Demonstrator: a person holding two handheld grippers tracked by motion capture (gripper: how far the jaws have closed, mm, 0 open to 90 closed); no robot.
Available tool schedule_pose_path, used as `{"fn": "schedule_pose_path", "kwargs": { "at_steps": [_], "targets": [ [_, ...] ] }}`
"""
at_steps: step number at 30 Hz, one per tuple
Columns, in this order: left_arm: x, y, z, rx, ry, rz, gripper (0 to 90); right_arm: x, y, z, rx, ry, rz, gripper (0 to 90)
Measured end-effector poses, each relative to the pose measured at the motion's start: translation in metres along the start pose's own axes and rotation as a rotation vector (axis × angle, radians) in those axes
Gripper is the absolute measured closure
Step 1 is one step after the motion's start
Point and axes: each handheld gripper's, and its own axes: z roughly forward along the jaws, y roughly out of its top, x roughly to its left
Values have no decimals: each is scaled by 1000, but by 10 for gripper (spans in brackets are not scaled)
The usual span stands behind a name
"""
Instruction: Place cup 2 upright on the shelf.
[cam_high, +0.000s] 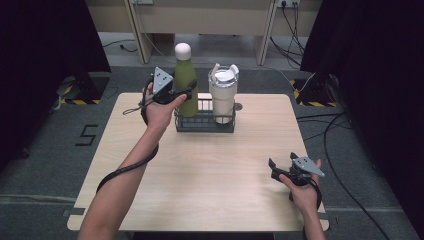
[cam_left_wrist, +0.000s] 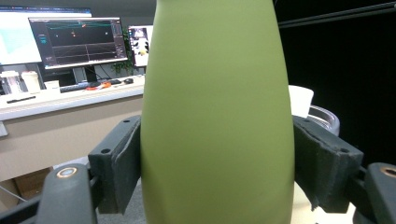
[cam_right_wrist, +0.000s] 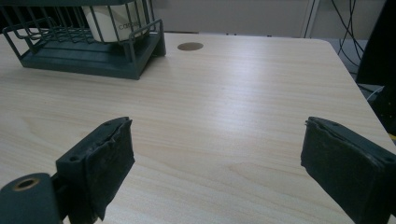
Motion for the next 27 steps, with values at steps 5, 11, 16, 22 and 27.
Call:
{"fn": "schedule_pose_path", "kwargs": {
  "at_steps": [5,11,16,22,27],
  "targets": [
    [3,0,6,13,8,2,235,0,0,0,-3,1,0,96],
    [7,-1,13,24,20,-3,235,-1,0,0,-4,-1,-4,96],
    [9,-4,17,35,28,-7,235,-1,0,0,-5,0,-5,96],
    [11,-8,23,49,35,-10,235,-1,0,0,-5,3,3,97],
    [11,-11,27,63,38,-12,235,-1,0,0,-5,1,-1,97]
  ]
}}
